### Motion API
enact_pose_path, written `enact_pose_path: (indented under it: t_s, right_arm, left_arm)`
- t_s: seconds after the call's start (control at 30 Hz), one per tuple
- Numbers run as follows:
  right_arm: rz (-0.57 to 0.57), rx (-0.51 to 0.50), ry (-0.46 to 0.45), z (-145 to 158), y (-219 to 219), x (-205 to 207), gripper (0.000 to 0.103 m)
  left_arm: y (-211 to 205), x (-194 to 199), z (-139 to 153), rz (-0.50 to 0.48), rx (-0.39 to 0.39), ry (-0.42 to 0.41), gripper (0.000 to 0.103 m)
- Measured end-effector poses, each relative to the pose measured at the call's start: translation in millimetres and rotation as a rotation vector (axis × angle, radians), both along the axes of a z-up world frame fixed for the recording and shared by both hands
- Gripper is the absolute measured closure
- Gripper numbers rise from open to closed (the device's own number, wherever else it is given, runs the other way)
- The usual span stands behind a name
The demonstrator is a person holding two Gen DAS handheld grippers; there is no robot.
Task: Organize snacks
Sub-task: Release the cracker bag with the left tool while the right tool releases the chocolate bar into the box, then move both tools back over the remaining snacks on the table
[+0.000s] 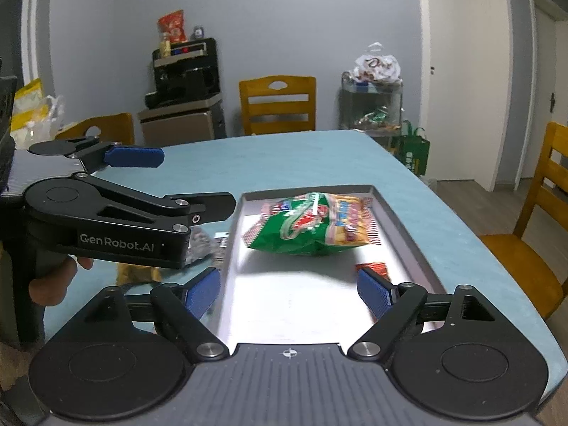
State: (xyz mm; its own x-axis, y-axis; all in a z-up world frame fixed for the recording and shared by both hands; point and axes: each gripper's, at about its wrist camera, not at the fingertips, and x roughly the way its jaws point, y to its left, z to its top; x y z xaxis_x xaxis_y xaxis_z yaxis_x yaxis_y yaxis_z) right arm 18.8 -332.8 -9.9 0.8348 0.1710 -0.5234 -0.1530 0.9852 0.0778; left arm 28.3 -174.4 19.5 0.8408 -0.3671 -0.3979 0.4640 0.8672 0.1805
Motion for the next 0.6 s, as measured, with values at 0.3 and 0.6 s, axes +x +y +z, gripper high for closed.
enact_pose_path:
  t_s: [0.3,0.6]
  right_arm:
    - [0.056,-0.008,-0.007,4,31,-1,0.017]
    - [0.091,-0.019,-0.009,7,46,-3,0.016]
  left_arm:
    - [41,-8,-1,0.048,0.005,0.015,0.002]
    - [82,5,8,0.138,0.004,0.021,0.002]
